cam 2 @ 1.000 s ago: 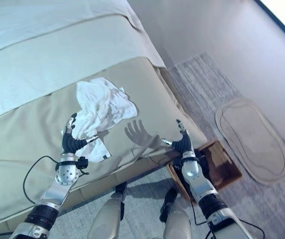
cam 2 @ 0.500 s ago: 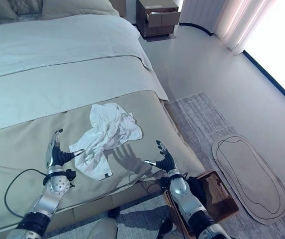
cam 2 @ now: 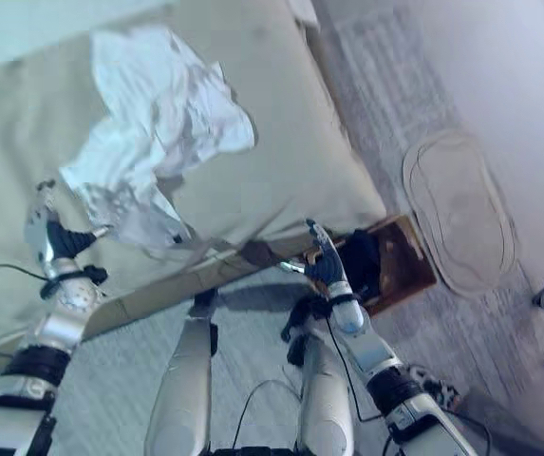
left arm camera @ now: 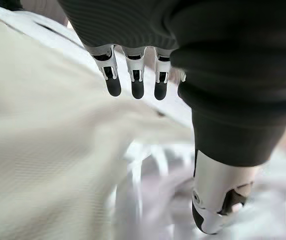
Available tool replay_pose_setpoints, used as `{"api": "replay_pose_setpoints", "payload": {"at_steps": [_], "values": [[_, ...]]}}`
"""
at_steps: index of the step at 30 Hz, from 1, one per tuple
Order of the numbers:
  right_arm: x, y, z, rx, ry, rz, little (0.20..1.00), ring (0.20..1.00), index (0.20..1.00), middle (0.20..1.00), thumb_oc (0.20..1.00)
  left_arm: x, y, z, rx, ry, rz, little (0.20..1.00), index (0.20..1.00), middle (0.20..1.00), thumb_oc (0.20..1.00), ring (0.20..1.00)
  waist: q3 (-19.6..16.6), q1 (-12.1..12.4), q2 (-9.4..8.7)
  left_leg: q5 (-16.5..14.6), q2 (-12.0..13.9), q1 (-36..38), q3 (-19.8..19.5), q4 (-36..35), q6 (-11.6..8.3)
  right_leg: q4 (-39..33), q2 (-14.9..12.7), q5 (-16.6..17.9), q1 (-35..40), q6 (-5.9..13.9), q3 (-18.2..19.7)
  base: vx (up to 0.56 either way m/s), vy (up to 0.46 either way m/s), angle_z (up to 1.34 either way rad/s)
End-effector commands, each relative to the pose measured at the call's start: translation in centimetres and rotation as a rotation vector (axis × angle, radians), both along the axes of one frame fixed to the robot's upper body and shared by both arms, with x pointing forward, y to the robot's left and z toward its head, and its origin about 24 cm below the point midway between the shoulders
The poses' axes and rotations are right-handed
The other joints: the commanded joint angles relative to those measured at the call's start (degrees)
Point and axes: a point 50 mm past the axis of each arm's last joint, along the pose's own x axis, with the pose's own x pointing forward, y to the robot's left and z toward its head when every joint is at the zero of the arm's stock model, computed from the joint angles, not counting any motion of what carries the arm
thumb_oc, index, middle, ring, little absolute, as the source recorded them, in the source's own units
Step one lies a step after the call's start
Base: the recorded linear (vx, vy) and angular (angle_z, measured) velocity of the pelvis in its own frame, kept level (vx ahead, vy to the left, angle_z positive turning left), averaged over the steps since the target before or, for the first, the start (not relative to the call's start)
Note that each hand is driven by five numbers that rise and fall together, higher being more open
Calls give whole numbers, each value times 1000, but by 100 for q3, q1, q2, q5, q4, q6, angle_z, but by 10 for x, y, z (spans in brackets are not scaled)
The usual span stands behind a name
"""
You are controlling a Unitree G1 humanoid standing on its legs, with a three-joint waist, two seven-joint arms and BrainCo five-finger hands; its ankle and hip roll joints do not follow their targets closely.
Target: Pick up clothes into the bucket
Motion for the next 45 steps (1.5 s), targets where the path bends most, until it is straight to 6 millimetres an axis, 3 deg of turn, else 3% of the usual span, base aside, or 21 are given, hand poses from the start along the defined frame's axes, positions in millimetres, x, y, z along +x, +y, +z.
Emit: {"api": "replay_pose_setpoints", "payload": {"at_steps": [1, 2, 3, 9, 21, 26, 29, 33, 34, 35, 42, 45], "values": [[-8, -5, 29, 54, -173, -9, 1000, 1000, 1000, 1000, 1000, 3, 2, 26, 104, -115, 45, 1000, 1000, 1000, 1000, 1000, -94, -64, -142, -726, 94, -119, 260, 782, 169, 77, -422, 275, 82, 639, 542, -37, 59, 5], [-8, -6, 30, 55, -175, -11, 1000, 1000, 1000, 1000, 1000, 3, 2, 27, 104, -117, 44, 1000, 1000, 1000, 1000, 1000, -80, -64, -148, -558, 67, -211, 282, 774, 203, 44, -455, 405, 13, 578, 500, 66, 36, 2], [-9, -8, 31, 61, -185, -20, 1000, 1000, 1000, 1000, 1000, 5, 4, 37, 119, -146, 62, 1000, 1000, 1000, 1000, 1000, -30, -114, -121, -830, 64, -413, 215, 1066, 190, 348, -446, 205, -222, 634, 590, -12, 44, 6], [-12, -19, 38, 69, -225, -53, 1000, 1000, 1000, 1000, 1000, 4, 15, 47, 177, -152, 120, 1000, 1000, 1000, 1000, 1000, -27, -264, -129, -1032, 20, -1090, 168, 1629, 264, 897, -491, 42, -920, 624, 700, 9, 46, 3], [-18, -27, 46, 45, -278, -43, 1000, 1000, 1000, 1000, 1000, 16, 33, 68, 462, 19, 199, 1000, 1000, 1000, 1000, 1000, -71, -491, -145, -944, 26, -1424, 141, 1555, 272, 873, -436, 118, -1342, 642, 711, -7, 13, -2], [-16, -31, 49, 39, -289, -46, 1000, 1000, 1000, 1000, 1000, 29, 12, 79, 630, 67, 75, 1000, 1000, 1000, 1000, 1000, -62, -546, -82, -926, 17, -1522, 165, 1545, 288, 863, -456, 133, -1444, 671, 715, -2, 16, -1], [-13, -34, 50, 31, -290, -49, 1000, 1000, 1000, 1000, 1000, 33, -5, 67, 762, 170, -51, 1000, 1000, 1000, 1000, 1000, -49, -546, -33, -928, -2, -1501, 199, 1516, 310, 854, -471, 156, -1469, 696, 753, 2, 30, 2], [-11, -34, 51, 30, -291, -46, 1000, 1000, 1000, 1000, 1000, 38, -15, 59, 786, 216, -109, 1000, 1000, 1000, 1000, 1000, -36, -550, -21, -934, -11, -1492, 233, 1522, 329, 836, -482, 194, -1474, 714, 777, -1, 39, -1], [-11, -34, 52, 29, -294, -44, 1000, 1000, 1000, 1000, 1000, 39, -18, 58, 794, 224, -132, 533, 533, 533, 533, 533, -32, -549, -18, -932, -14, -1481, 247, 1507, 341, 832, -480, 203, -1465, 723, 783, -5, 24, -4], [-10, -34, 51, 22, -291, -41, 1000, 1000, 1000, 1000, 1000, 39, -20, 56, 797, 237, -146, 200, 200, 200, 200, 200, -31, -561, -16, -930, -18, -1477, 248, 1507, 348, 829, -479, 211, -1466, 725, 785, -7, 27, -4], [-8, -37, 50, 9, -280, -50, 1000, 1000, 1000, 1000, 1000, 40, -29, 48, 773, 258, -213, 200, 200, 200, 200, 200, -30, -549, 8, -904, -37, -1390, 255, 1467, 372, 813, -495, 227, -1410, 731, 767, -3, 8, -1], [-8, -34, 44, 2, -257, -47, 1000, 1000, 1000, 1000, 1000, 37, -31, 24, 709, 303, -234, 200, 200, 200, 200, 200, -105, -496, 38, -816, -39, -1087, 287, 1225, 356, 672, -500, 259, -1193, 706, 745, 0, 0, 0]]}}
